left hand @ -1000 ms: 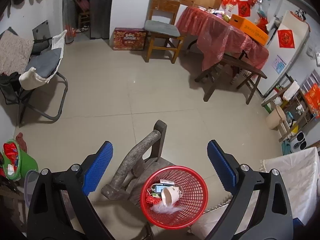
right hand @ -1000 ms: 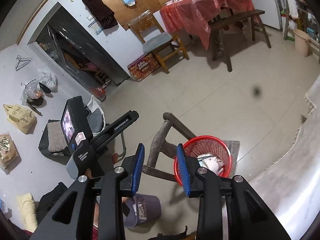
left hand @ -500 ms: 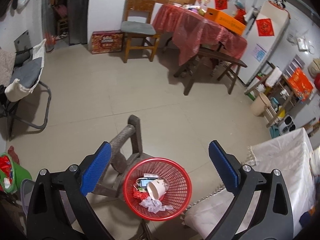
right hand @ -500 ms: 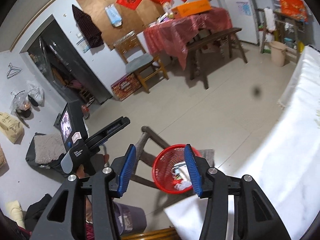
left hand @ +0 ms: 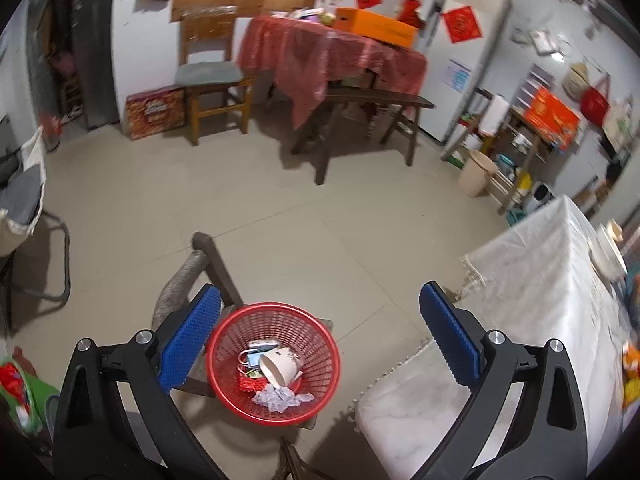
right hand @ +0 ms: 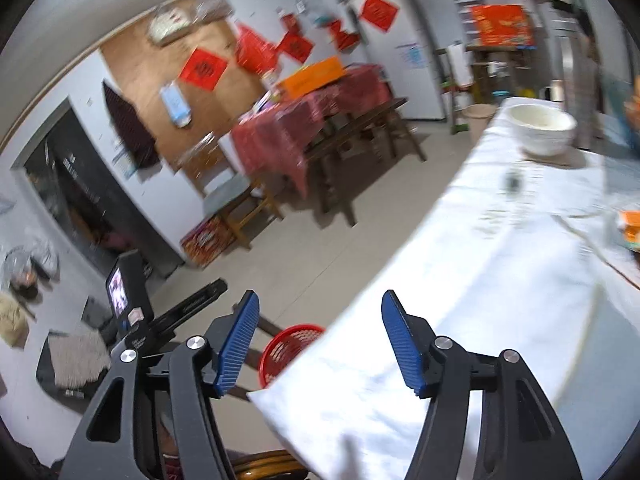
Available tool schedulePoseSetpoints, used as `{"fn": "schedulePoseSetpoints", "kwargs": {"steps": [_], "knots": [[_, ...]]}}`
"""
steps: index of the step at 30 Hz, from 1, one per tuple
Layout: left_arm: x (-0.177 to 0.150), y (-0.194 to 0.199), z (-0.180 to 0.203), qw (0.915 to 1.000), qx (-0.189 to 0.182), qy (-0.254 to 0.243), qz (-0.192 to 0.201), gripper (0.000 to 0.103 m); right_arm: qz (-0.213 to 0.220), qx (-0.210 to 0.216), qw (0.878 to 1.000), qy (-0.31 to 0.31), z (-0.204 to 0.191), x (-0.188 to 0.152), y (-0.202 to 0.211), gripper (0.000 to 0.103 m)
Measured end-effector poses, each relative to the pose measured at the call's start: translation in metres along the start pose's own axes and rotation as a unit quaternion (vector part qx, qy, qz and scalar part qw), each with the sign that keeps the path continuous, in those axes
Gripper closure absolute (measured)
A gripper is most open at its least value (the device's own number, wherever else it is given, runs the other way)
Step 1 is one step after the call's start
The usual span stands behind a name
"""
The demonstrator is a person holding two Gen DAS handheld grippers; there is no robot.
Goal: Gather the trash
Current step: 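Move both open tools back over the table toward the remaining trash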
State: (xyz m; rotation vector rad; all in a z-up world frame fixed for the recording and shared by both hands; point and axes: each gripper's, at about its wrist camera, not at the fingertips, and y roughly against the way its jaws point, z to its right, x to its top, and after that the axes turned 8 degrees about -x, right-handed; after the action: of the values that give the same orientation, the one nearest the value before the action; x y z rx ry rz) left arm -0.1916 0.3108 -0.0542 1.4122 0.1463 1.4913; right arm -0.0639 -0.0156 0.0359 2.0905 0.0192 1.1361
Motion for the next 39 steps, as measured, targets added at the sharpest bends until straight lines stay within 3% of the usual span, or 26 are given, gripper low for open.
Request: {"fn": "schedulePoseSetpoints", "kwargs": {"steps": [8, 17, 25, 28, 33, 36, 39], "knots": [[-0.026, 0.008, 0.063, 0.9947, -0.064, -0.078, -0.023, 0.007, 0.052, -0.049, 0.995, -0.075, 0.089, -0.019, 0.053, 0.036], [-0.067, 0.014, 0.148, 0.9724, -0.133, -0.181, -0.065, 0.007, 0.092, -0.119, 0.977, -0.148, 0.180, -0.056, 0.104, 0.035], [-0.105, 0.015, 0.235, 0.9380, -0.192, -0.268, -0.109, 0.007, 0.130, -0.178, 0.952, -0.211, 0.255, -0.083, 0.151, 0.034], [-0.117, 0.013, 0.275, 0.9217, -0.214, -0.299, -0.124, 0.007, 0.147, -0.206, 0.940, -0.229, 0.276, -0.089, 0.167, 0.029], [-0.141, 0.012, 0.334, 0.8978, -0.239, -0.343, -0.138, 0.007, 0.162, -0.272, 0.916, -0.248, 0.307, -0.098, 0.187, 0.025], [-0.155, 0.010, 0.370, 0.8840, -0.254, -0.364, -0.146, 0.007, 0.168, -0.324, 0.898, -0.248, 0.319, -0.104, 0.198, 0.017], [-0.167, 0.004, 0.405, 0.8703, -0.270, -0.381, -0.157, 0.007, 0.168, -0.354, 0.888, -0.242, 0.328, -0.109, 0.204, 0.014]]}}
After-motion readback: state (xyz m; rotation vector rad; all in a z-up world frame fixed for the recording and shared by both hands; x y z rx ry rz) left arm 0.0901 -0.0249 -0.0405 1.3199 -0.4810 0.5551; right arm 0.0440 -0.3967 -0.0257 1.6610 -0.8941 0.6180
